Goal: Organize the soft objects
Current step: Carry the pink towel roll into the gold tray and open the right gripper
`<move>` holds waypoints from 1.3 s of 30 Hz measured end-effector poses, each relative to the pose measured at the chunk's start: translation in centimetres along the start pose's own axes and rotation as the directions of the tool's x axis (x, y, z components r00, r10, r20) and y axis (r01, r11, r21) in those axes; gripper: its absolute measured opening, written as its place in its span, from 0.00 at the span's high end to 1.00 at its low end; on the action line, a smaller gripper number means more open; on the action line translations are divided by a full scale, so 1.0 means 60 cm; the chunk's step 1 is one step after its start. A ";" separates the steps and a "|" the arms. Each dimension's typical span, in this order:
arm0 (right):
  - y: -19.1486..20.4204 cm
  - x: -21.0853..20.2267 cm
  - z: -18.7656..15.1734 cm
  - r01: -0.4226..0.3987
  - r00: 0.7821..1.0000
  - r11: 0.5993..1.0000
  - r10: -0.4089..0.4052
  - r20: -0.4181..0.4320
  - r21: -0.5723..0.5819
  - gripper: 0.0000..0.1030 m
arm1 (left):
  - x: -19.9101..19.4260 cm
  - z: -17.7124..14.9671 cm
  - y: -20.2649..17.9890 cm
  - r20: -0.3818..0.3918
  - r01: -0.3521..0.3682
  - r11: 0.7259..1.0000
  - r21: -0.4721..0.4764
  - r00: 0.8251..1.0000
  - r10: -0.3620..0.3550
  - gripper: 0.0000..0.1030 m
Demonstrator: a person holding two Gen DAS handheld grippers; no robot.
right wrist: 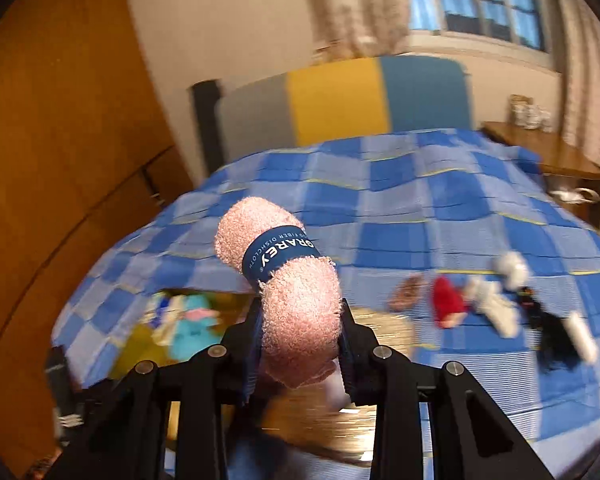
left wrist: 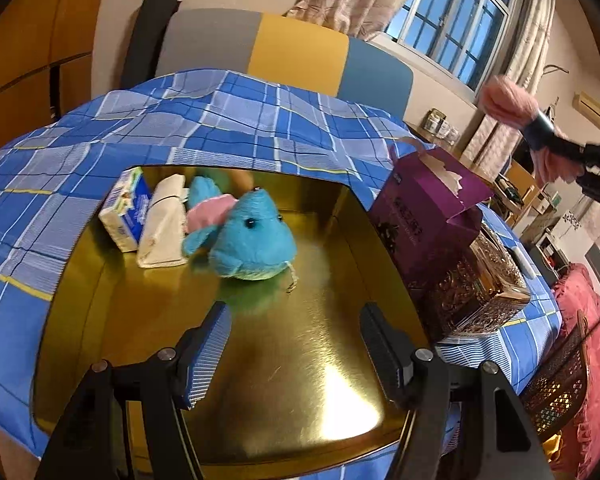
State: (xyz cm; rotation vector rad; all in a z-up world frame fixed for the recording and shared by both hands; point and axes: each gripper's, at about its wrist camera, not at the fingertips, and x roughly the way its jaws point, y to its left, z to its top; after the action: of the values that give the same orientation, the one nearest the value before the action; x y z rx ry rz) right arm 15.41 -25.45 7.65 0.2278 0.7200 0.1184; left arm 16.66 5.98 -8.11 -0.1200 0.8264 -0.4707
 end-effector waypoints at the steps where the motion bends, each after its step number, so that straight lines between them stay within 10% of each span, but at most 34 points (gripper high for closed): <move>1: 0.020 0.008 -0.003 -0.020 1.000 1.000 0.020 -0.009 -0.004 0.68 | -0.003 -0.002 0.004 0.004 -0.009 1.000 -0.003 1.000 0.009 0.34; 12: 0.200 0.186 -0.072 0.069 0.990 0.997 -0.073 -0.117 -0.042 0.68 | -0.036 -0.019 0.047 0.034 -0.074 0.996 -0.052 0.997 0.075 0.34; 28: 0.217 0.364 -0.114 0.299 0.932 0.950 -0.310 -0.185 -0.088 0.66 | -0.070 -0.039 0.113 0.046 -0.096 0.981 -0.168 0.993 0.105 0.34; 39: 0.257 0.329 -0.140 0.263 0.953 0.940 -0.288 -0.094 -0.216 0.31 | -0.069 -0.044 0.109 0.048 -0.092 0.979 -0.183 0.994 0.103 0.34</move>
State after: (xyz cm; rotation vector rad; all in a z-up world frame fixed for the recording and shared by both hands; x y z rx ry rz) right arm 24.12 -5.44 -7.29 -0.0771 0.8509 -0.0631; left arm 14.66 13.87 -8.97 -0.2585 0.8135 -0.2979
